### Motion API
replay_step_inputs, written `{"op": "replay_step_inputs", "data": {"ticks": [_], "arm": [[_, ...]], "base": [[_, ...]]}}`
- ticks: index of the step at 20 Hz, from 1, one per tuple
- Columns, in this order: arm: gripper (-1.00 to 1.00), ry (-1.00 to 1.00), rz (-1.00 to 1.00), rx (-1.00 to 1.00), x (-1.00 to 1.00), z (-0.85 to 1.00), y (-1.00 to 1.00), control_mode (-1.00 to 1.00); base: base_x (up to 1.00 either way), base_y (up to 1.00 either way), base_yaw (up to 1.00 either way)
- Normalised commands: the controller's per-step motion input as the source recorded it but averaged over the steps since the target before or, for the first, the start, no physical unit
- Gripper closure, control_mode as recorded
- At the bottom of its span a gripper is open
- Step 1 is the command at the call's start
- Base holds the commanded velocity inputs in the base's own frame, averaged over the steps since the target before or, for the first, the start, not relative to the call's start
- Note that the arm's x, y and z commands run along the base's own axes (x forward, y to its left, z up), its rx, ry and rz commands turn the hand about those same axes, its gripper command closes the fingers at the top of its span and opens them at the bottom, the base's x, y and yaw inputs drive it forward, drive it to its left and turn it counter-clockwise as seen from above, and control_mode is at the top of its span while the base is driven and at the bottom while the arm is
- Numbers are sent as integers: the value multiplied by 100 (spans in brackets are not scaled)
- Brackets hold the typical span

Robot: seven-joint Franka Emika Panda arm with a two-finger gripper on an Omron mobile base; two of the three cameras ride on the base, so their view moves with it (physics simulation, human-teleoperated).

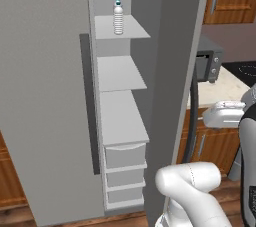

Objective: Take the bottled waters from the counter and place them in the freezer to freeze. Close the freezer door after placing the bottles.

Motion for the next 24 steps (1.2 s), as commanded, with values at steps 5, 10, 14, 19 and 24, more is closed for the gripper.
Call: {"op": "replay_step_inputs", "data": {"ticks": [5, 10, 14, 19, 24], "arm": [[-100, 0, 15, 0, 48, 0, -22, -100], [-100, 0, 18, 1, 47, -4, -31, -100], [-100, 0, 12, 0, 56, -13, -7, -100], [-100, 0, 6, 2, 66, -18, 0, -100], [-100, 0, 1, 4, 84, -16, -10, -100]], "base": [[0, 0, 0], [0, 0, 0], [0, 0, 0], [0, 0, 0], [0, 0, 0]]}}
